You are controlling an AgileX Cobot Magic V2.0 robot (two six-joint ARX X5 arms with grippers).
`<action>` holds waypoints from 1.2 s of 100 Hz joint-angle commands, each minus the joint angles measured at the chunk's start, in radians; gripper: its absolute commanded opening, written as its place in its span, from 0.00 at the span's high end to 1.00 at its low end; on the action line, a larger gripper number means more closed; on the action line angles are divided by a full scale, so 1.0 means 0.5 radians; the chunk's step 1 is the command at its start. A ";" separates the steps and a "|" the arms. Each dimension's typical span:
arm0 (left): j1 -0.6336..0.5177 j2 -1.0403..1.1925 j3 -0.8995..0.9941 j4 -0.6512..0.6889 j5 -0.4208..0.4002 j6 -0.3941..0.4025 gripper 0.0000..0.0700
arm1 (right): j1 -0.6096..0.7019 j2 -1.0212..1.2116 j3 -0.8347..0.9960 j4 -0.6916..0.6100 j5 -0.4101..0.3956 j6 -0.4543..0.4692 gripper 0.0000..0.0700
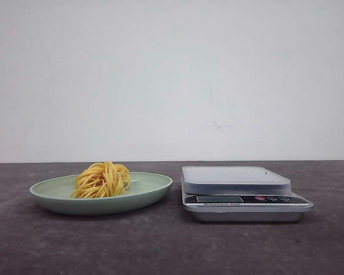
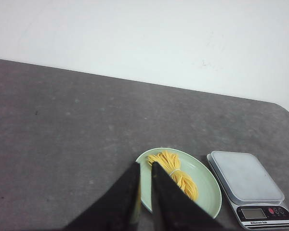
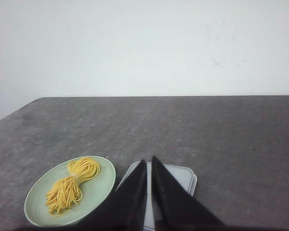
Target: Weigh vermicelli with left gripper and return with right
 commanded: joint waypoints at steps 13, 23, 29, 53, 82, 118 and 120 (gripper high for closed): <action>0.055 -0.028 0.014 0.014 -0.004 0.020 1.00 | 0.016 0.004 0.020 0.021 0.000 0.021 0.99; 0.259 -0.031 -0.008 0.076 -0.021 0.091 0.99 | 0.016 0.004 0.020 0.021 0.001 0.021 0.99; 0.411 -0.033 -0.062 0.155 -0.018 0.126 1.00 | 0.016 0.004 0.020 0.021 0.001 0.021 0.99; 0.891 -0.232 -0.593 0.697 0.295 0.354 0.99 | 0.016 0.004 0.020 0.021 0.001 0.020 0.99; 1.047 -0.278 -1.205 1.234 0.369 0.433 0.99 | 0.016 0.003 0.020 0.026 -0.001 0.020 0.99; 1.073 -0.278 -1.646 1.624 0.395 0.453 1.00 | 0.016 0.003 0.020 0.034 0.000 0.021 0.99; 1.074 -0.278 -1.660 1.633 0.406 0.453 1.00 | 0.016 0.003 0.020 0.034 0.000 0.021 0.99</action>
